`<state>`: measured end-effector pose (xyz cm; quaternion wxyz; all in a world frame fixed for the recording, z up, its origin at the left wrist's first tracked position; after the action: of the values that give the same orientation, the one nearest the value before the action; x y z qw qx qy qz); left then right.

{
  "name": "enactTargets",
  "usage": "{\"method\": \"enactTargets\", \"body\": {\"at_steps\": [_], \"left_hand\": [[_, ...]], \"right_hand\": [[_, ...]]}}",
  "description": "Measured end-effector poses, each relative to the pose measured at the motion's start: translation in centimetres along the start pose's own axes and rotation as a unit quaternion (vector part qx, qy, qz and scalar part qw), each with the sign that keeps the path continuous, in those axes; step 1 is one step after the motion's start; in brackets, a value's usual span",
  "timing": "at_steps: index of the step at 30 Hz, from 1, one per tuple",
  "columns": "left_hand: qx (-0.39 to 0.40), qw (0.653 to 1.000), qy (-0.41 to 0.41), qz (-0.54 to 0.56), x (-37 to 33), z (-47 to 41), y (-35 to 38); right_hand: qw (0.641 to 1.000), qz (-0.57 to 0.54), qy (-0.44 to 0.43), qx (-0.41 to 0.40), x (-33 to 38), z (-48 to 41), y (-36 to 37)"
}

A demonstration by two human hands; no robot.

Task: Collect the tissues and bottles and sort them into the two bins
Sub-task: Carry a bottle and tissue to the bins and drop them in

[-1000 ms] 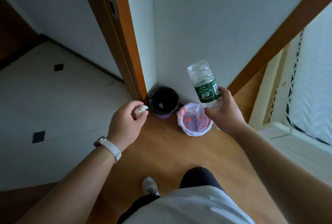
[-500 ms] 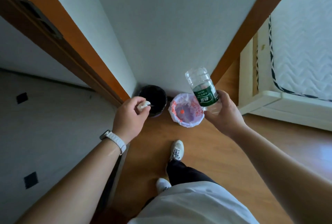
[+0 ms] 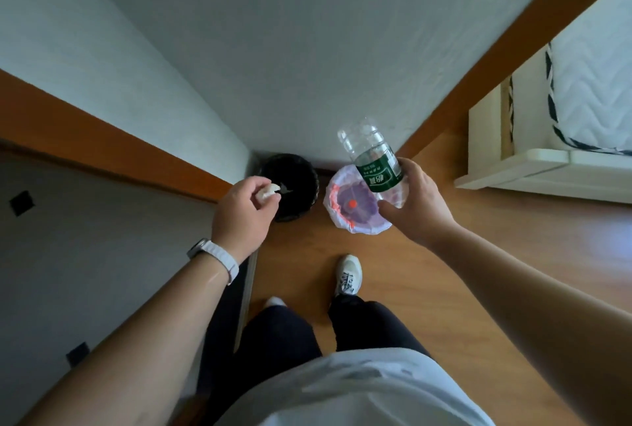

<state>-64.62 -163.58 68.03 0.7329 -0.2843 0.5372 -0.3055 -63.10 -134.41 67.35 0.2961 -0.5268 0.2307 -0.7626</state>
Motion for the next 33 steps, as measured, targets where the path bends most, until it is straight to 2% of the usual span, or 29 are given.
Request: {"method": "enactTargets", "body": {"at_steps": [12,18,22,27,33], "left_hand": [[0.121,0.991,0.015,-0.061,15.3,-13.5,15.1],[0.163,0.981,0.009,-0.109,23.8,-19.1,23.2],[0.15,0.982,-0.025,-0.112,28.5,-22.3,28.5],[0.144,0.985,-0.047,-0.085,31.6,-23.4,33.5],[0.187,0.98,-0.027,-0.057,32.1,-22.4,35.2]], "right_hand": [[0.997,0.057,0.051,0.024,-12.4,-10.5,16.2],[0.993,0.056,0.097,-0.025,-21.0,-15.3,24.3],[0.992,0.044,0.103,-0.052,-26.6,-18.1,29.7],[0.993,0.054,0.098,-0.045,-31.3,-20.2,34.8],[0.991,0.068,0.119,-0.002,-31.8,-19.0,35.6]]}}
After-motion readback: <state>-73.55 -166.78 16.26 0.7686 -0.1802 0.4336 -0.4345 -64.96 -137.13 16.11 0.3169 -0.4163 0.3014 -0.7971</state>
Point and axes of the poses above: each hand's wrist, its own z-axis away from the middle knuckle, its own y-axis out of the palm, x = y × z, the point moved 1 cm from there along -z, towards the middle knuckle, and after that the axes turned 4 degrees about -y, right-handed, at the moved point
